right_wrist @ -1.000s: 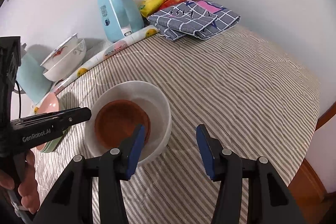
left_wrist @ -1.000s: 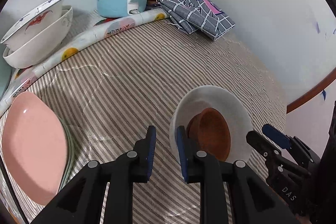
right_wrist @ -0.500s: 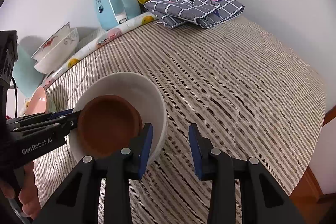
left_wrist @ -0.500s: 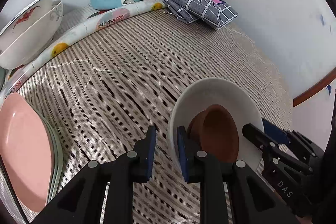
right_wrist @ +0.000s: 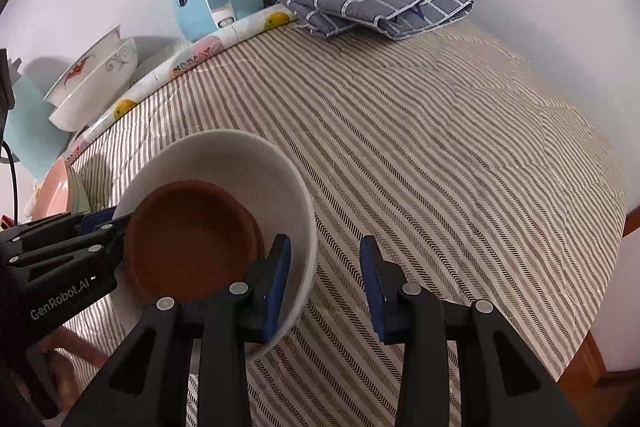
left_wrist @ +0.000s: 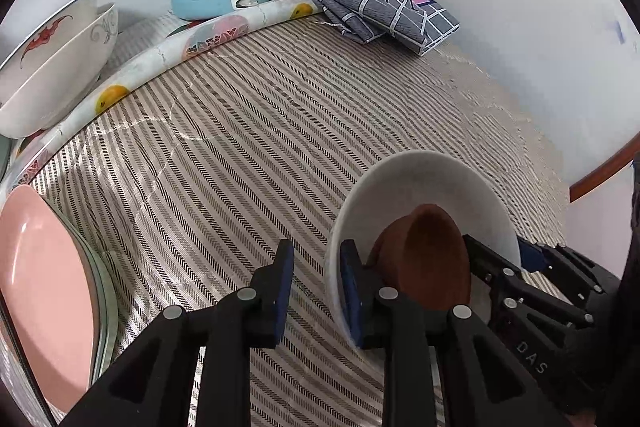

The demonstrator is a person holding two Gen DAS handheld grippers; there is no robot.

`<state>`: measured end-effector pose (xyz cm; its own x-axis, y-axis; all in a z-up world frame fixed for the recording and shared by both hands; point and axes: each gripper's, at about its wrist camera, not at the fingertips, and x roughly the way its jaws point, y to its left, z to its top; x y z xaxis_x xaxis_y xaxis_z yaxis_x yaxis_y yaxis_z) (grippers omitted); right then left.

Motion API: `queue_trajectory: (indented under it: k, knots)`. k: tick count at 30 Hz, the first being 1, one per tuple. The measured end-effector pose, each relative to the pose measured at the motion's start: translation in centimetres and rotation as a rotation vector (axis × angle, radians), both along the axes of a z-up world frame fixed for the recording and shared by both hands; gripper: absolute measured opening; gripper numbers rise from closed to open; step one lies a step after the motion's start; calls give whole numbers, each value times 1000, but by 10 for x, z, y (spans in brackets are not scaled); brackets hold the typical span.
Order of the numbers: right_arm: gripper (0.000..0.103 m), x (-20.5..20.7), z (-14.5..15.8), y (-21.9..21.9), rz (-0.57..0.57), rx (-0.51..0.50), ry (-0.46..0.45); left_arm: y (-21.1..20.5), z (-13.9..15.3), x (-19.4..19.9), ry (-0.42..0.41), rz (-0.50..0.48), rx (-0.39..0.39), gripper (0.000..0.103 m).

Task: Organize plates and bowls
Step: 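Lift the white bowl with both grippers and carry it toward the plate stack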

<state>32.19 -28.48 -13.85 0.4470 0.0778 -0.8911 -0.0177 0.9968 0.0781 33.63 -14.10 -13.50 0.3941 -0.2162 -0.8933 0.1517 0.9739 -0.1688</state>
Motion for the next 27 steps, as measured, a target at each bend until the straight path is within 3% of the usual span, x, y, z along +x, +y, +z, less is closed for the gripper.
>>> queue_trajectory:
  k: [18,20,23,25,27]
  knots:
    - [39,5,-1,-5,-18,1,13,5,-6,4,24,20,-64,26]
    - [38,4,-1,-3,-16,-10,9,3,-6,3,15,10,-62,21]
    - [25,2,0,2,5,0,5,-2,-4,1,17,-15,-70,10]
    - [13,2,0,6,16,5,9,-5,-2,0,7,-18,-53,10]
    - [11,1,1,8,14,3,6,-2,-4,0,15,-14,-65,10]
